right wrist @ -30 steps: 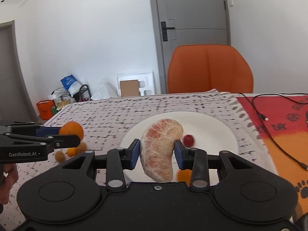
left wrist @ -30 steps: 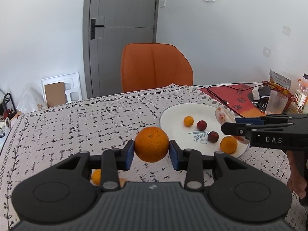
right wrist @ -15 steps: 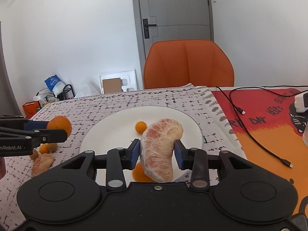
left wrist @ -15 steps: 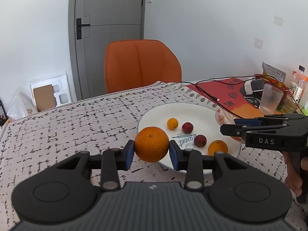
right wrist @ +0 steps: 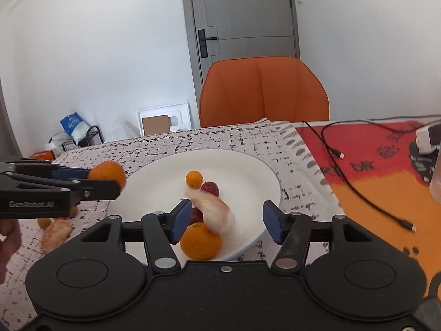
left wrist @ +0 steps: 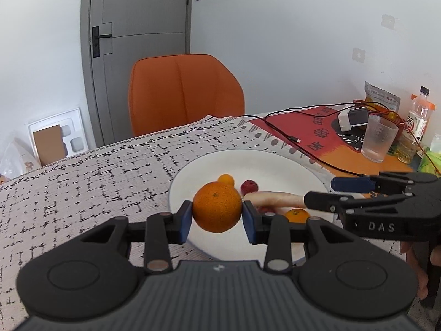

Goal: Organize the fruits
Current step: 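Lower the pomelo segment and orange onto the plate and open both grippers, then move both open grippers back toward the remaining fruit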

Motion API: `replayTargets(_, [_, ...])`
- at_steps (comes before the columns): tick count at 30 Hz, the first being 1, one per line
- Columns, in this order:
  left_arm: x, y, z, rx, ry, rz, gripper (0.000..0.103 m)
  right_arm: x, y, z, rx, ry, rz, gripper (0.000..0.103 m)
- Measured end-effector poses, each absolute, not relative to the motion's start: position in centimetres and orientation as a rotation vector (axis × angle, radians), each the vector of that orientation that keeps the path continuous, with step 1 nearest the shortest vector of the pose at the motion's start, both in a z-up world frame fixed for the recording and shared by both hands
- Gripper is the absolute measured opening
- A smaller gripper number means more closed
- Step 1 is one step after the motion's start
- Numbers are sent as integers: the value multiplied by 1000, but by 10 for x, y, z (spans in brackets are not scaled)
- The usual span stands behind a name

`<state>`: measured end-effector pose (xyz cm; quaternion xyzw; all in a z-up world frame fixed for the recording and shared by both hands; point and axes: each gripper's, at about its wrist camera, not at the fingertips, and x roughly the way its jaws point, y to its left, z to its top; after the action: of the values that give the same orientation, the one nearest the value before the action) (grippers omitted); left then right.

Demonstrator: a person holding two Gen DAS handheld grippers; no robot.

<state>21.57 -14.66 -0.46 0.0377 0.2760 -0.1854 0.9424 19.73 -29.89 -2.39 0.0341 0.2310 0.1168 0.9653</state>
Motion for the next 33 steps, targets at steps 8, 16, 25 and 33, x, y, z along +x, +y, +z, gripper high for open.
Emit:
replayTargets(8, [213, -144, -4, 89, 561, -358, 41, 187, -298, -24, 110, 453, 246, 78])
replayTargets(16, [204, -121, -6, 83, 569, -304, 51, 182, -282, -22, 111, 425, 292, 99])
replayTargets(25, [194, -89, -6, 50, 570, -201, 77, 180, -262, -21, 119, 432, 332, 103])
replayTargets(33, [177, -67, -5, 25, 568, -177, 83, 174, -247, -20, 149, 445, 345, 103])
